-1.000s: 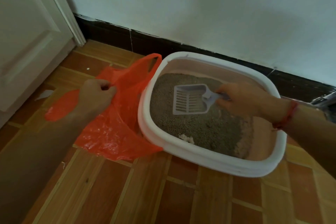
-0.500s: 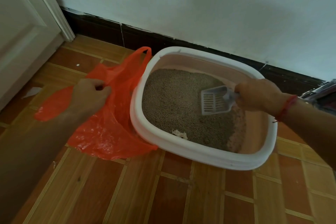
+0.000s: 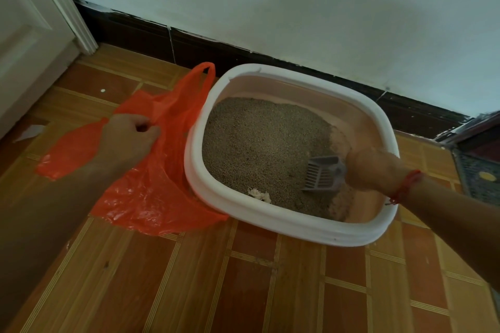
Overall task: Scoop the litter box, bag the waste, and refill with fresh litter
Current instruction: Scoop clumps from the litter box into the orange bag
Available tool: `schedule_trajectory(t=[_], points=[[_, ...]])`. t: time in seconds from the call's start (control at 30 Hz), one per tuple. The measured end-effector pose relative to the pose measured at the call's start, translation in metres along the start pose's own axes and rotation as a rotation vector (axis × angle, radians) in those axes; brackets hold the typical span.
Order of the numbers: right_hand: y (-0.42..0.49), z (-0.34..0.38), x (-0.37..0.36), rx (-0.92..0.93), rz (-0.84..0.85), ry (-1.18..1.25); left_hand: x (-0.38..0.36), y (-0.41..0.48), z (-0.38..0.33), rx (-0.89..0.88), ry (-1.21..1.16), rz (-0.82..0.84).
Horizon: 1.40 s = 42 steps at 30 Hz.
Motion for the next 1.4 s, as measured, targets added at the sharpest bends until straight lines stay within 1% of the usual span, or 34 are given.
schedule_trajectory(t=[0.3,0.67,0.93,1.07,1.3,1.4], points=[[0.025,0.030,-0.021,0.024,-0.087,0.172,0.002,-0.001,0.002,-0.024,0.007,-0.003],[0.054,0.065,-0.040,0.025,-0.095,0.556,0.007,-0.001,0.005,-0.026,0.041,-0.023],[0.047,0.062,-0.034,0.078,-0.167,0.631,0.009,0.000,0.009,0.014,0.024,-0.020],[0.041,0.056,-0.020,0.106,-0.199,0.717,0.008,0.001,0.011,0.032,0.013,-0.002],[0.036,0.036,0.017,0.116,-0.288,0.750,0.015,0.000,0.010,0.022,0.022,-0.020],[0.033,0.035,0.017,0.135,-0.278,0.743,0.018,-0.001,0.007,0.015,0.023,-0.032]])
Point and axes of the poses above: each hand's wrist, its own y-axis towards the middle knuckle, its own x-axis out of the back of the hand, z = x × y, the point moved 9 cm from there along y, towards the middle knuckle, and after that the axes turned 10 degrees about y, right-handed, at the moved point
